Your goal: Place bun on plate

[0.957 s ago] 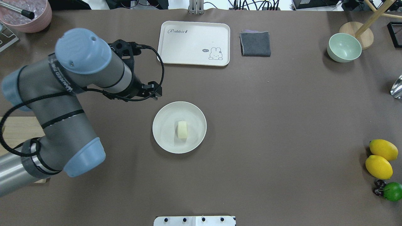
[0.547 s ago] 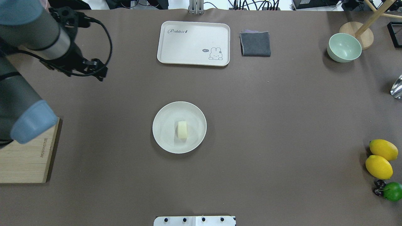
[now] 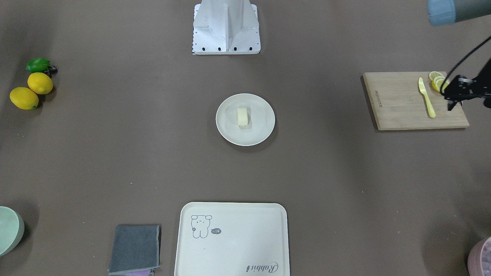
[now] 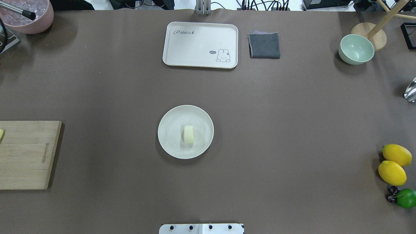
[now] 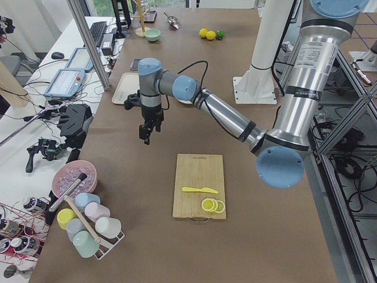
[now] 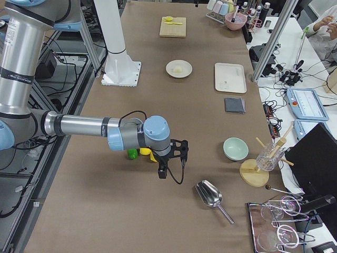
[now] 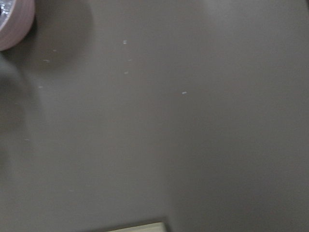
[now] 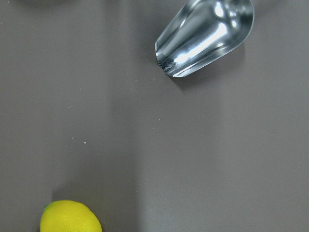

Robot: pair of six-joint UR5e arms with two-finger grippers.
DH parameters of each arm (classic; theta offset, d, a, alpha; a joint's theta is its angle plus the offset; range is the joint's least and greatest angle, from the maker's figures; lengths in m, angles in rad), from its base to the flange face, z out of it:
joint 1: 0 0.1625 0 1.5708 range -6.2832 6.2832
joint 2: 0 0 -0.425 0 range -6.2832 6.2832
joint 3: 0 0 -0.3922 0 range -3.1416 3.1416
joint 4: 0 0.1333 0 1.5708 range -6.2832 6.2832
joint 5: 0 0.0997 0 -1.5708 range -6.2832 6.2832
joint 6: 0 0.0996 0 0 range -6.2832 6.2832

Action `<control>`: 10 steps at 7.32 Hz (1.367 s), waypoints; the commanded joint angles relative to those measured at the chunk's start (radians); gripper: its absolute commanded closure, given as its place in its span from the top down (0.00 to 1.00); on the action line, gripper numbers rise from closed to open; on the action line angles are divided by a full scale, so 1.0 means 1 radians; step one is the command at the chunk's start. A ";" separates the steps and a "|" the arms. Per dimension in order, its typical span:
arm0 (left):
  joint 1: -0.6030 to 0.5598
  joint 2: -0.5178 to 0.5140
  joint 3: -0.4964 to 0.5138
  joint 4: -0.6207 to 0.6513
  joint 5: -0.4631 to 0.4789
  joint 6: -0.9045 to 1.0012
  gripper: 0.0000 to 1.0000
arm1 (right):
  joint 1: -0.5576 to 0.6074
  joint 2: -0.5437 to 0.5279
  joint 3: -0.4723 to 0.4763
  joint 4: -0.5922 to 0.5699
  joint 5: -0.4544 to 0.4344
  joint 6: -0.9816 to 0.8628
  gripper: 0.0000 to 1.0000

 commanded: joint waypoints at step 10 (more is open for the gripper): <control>-0.261 0.392 0.165 -0.430 -0.194 0.042 0.97 | 0.000 0.002 -0.011 0.002 -0.002 0.000 1.00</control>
